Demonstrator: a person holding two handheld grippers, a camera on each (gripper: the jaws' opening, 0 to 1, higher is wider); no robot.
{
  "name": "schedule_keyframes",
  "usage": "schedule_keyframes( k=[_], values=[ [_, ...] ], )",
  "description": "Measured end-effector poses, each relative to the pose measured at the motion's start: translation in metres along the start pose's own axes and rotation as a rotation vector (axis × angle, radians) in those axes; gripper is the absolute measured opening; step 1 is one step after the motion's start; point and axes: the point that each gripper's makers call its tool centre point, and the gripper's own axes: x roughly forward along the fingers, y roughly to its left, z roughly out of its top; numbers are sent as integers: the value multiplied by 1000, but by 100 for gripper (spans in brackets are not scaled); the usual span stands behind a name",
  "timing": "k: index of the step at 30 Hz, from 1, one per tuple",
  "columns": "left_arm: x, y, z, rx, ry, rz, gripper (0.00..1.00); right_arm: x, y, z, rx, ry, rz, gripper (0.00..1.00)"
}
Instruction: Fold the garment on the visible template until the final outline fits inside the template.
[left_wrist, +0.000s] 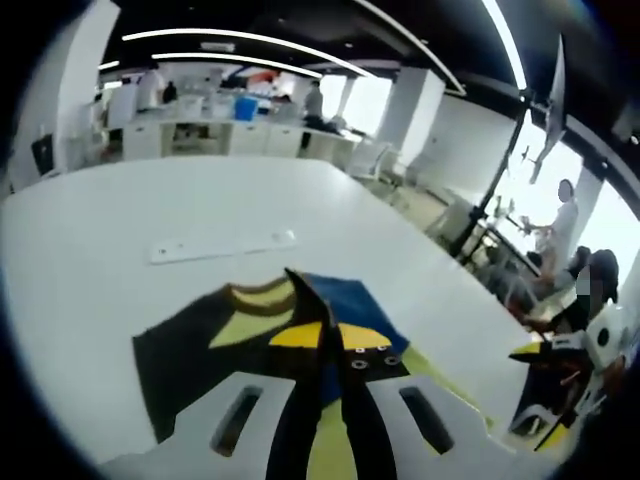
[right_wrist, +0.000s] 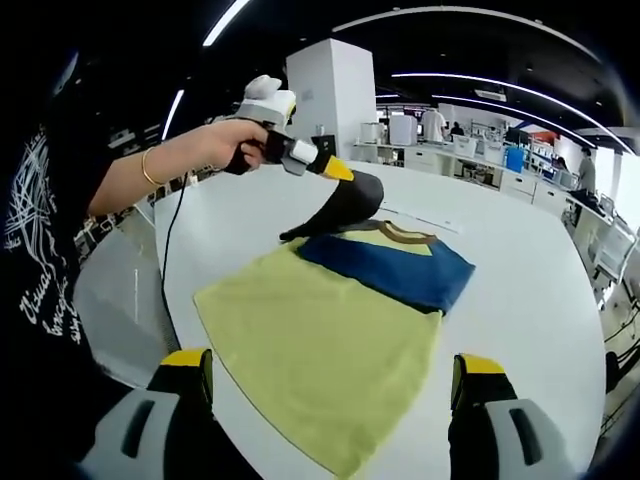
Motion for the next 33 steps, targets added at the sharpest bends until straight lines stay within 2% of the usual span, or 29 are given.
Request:
schedule_keyframes(
  k=[4,14,23,33],
  values=[
    [8,-9,2,1,-19,-37,1,1,-1,-1,2,1,-1,100],
    [23,-29,-2,20,-11,-81,1,0,-2,0,21,-14,4,100],
    [40,-42,0,-38,-38,-120,1,-1,-5,-6,28,-1,-5,100],
    [55,-53,-2,-58,-48,-139,1,-1,-7,-10,37,10,-8,100]
  ],
)
